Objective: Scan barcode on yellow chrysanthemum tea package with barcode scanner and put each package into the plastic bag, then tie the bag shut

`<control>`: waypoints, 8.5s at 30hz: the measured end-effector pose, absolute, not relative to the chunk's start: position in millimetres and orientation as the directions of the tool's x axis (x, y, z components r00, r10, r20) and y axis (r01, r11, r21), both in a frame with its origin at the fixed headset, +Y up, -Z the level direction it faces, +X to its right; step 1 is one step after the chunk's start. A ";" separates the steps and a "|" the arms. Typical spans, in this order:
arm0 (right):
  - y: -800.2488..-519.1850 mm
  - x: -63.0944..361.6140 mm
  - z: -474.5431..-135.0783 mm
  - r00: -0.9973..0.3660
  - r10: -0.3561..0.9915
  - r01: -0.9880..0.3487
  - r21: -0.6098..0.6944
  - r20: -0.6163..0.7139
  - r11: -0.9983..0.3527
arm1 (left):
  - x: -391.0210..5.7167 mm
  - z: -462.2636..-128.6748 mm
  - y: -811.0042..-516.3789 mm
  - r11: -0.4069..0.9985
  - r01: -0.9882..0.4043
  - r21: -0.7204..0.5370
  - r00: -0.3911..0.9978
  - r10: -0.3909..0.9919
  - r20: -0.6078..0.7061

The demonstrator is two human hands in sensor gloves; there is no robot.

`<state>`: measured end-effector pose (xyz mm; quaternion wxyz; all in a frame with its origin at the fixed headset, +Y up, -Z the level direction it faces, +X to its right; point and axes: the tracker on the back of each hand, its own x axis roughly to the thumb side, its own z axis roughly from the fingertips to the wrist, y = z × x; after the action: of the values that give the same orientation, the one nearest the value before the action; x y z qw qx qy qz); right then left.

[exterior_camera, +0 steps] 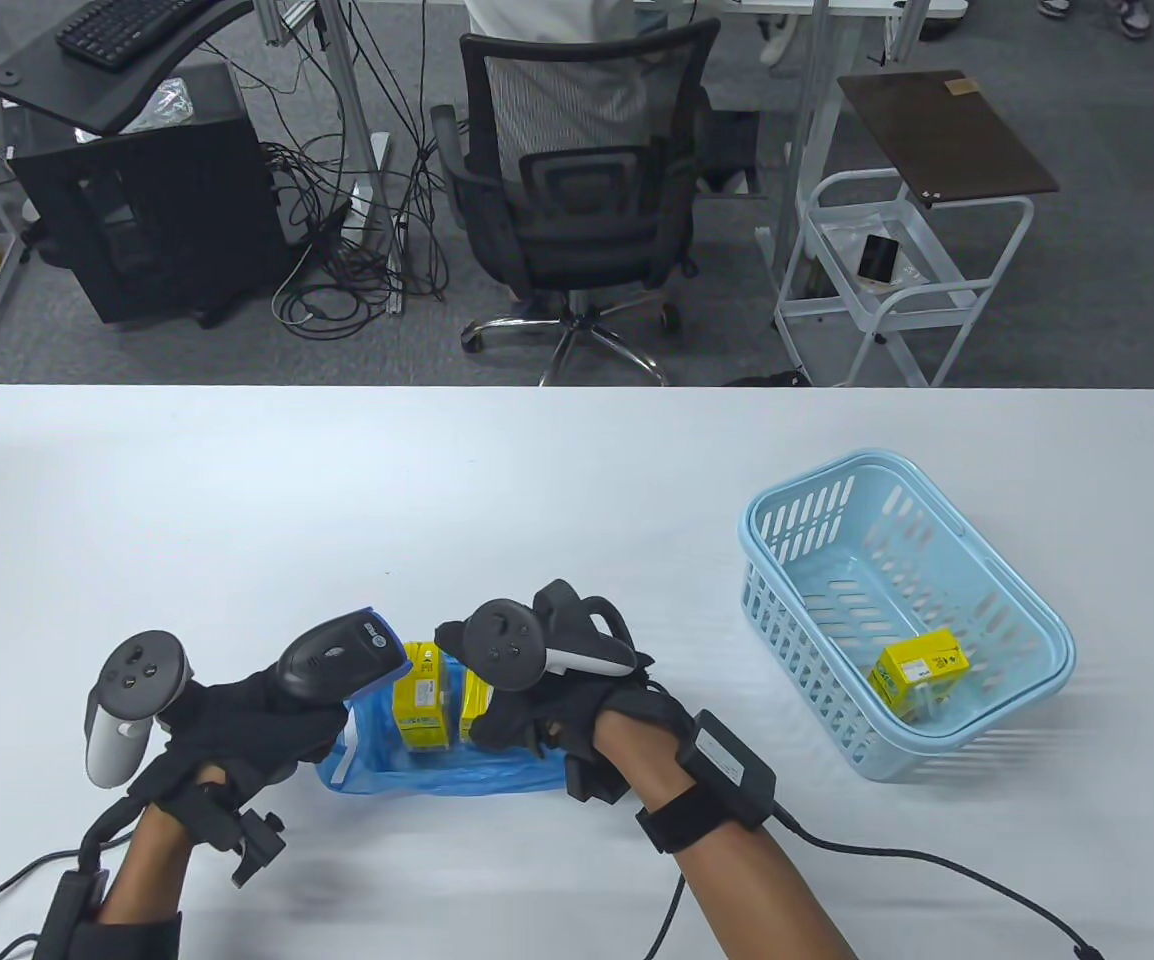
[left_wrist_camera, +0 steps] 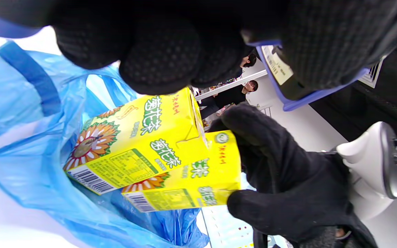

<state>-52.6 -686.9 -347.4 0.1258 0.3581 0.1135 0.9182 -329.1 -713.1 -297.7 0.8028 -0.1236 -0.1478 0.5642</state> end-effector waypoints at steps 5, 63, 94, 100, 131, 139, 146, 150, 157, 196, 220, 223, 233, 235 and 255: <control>-693.9 -56.6 -350.3 -0.702 0.343 -0.169 0.322 0.624 -0.931 | -330.8 -297.8 -712.6 0.328 -0.874 -0.359 0.316 0.944 0.093; -631.2 268.0 -387.1 -0.919 -0.121 -0.054 0.423 -0.376 -0.904 | -334.3 -299.0 -712.8 0.322 -0.875 -0.362 0.309 0.946 0.095; -667.2 282.5 -405.7 -0.873 -0.277 -0.058 0.650 -0.402 -0.758 | -335.7 -298.7 -713.0 0.340 -0.877 -0.339 0.325 0.940 0.102; -602.9 272.3 -395.5 -0.865 -0.251 -0.007 0.511 -0.434 -0.860 | -334.3 -298.4 -715.8 0.336 -0.878 -0.341 0.323 0.941 0.098; -587.9 -5.8 -349.8 -0.907 0.297 -0.336 -0.088 0.299 -0.938 | -316.6 -295.7 -715.1 0.434 -0.788 -0.438 0.424 0.897 0.126; -588.6 -6.7 -347.8 -0.907 0.305 -0.338 -0.070 0.291 -0.939 | -316.0 -294.5 -713.5 0.420 -0.793 -0.442 0.403 0.905 0.138; -587.7 -1.0 -339.1 -0.899 0.253 -0.253 0.048 0.358 -0.966 | -318.4 -295.9 -715.2 0.379 -0.827 -0.416 0.363 0.924 0.121; -597.7 1.9 -333.1 -0.870 0.219 -0.140 0.203 0.442 -0.969 | -324.6 -296.7 -714.9 0.346 -0.849 -0.398 0.333 0.937 0.105; -645.1 -14.7 -323.5 -0.813 0.178 -0.037 0.256 0.554 -0.966 | -327.0 -296.9 -715.6 0.345 -0.852 -0.395 0.337 0.937 0.091; -702.4 68.1 -323.5 -0.937 0.159 -0.137 0.091 0.310 -0.986 | -329.1 -299.1 -716.0 0.344 -0.858 -0.381 0.341 0.937 0.077; -748.7 91.8 -319.6 -0.946 0.179 -0.147 0.133 0.271 -0.980 | -374.5 -283.9 -695.2 0.540 -0.833 -0.123 0.554 0.818 -0.157; -746.7 88.7 -318.1 -0.936 0.195 -0.163 0.130 0.293 -0.978 | -382.0 -296.5 -713.4 0.661 -0.749 -0.057 0.642 0.701 -0.311; -745.2 91.2 -316.5 -0.932 0.223 -0.191 0.138 0.284 -0.972 | -392.8 -306.0 -757.5 0.954 -0.290 -0.076 0.728 0.168 -0.665; -744.1 92.9 -316.2 -0.932 0.230 -0.199 0.135 0.281 -0.971 | -397.2 -304.8 -761.3 0.946 -0.316 -0.070 0.694 0.180 -0.697; -745.2 97.3 -317.1 -0.910 0.319 -0.273 0.197 0.265 -0.942 | -412.4 -295.3 -758.5 0.962 -0.267 -0.061 0.636 0.129 -0.761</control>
<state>97.3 -745.2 -317.1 0.1520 0.1483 0.0781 0.9741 -412.4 -758.5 -295.3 0.9005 -0.0842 0.4122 0.1099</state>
